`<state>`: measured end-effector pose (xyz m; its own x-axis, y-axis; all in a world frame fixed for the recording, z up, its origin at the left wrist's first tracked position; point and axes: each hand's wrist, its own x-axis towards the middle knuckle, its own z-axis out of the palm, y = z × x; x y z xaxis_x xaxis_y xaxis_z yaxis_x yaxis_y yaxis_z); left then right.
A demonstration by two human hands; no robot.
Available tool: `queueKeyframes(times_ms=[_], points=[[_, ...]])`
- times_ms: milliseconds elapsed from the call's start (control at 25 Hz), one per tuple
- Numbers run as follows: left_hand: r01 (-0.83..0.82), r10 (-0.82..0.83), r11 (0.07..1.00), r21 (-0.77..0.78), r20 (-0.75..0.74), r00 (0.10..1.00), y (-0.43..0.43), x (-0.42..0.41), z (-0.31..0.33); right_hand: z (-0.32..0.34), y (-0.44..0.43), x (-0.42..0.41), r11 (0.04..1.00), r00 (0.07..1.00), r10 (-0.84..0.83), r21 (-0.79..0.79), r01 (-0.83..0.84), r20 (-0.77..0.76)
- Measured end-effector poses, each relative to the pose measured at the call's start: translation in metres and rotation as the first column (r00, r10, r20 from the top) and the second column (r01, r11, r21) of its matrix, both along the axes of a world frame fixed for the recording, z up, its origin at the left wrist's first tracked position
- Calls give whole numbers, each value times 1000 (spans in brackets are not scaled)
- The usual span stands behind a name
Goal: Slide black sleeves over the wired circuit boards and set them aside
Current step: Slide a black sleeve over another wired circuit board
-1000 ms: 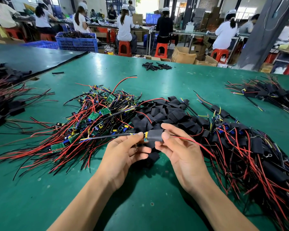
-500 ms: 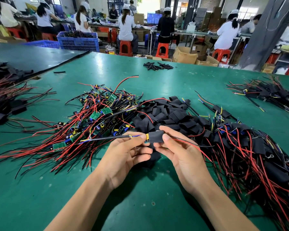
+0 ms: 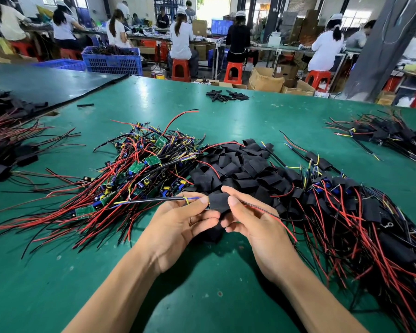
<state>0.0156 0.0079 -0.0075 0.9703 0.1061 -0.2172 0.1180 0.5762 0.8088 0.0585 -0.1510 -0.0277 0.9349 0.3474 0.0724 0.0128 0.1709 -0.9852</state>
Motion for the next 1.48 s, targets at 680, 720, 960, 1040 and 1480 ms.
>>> queueKeyframes(times_ms=[680, 720, 960, 1040, 1480], points=[[115, -116, 991, -72, -9, 993, -5, 0, 4, 4, 2, -1, 979, 994, -15, 203, 36, -104], [117, -118, 990, -76, -8, 993, -5, 0, 3, 3, 2, -2, 979, 994, -11, 199, 33, -110], [130, -132, 991, -35, -40, 991, 0, -1, 1, 1, 3, -3, 983, 995, 11, 181, 7, -97], [111, -111, 994, -9, -48, 993, 1, -1, 1, 0, 3, -3, 987, 996, 17, 162, -2, -91], [115, -115, 993, 4, -8, 993, 3, -1, 2, 6, -5, 3, 983, 987, 98, 170, -76, -128]])
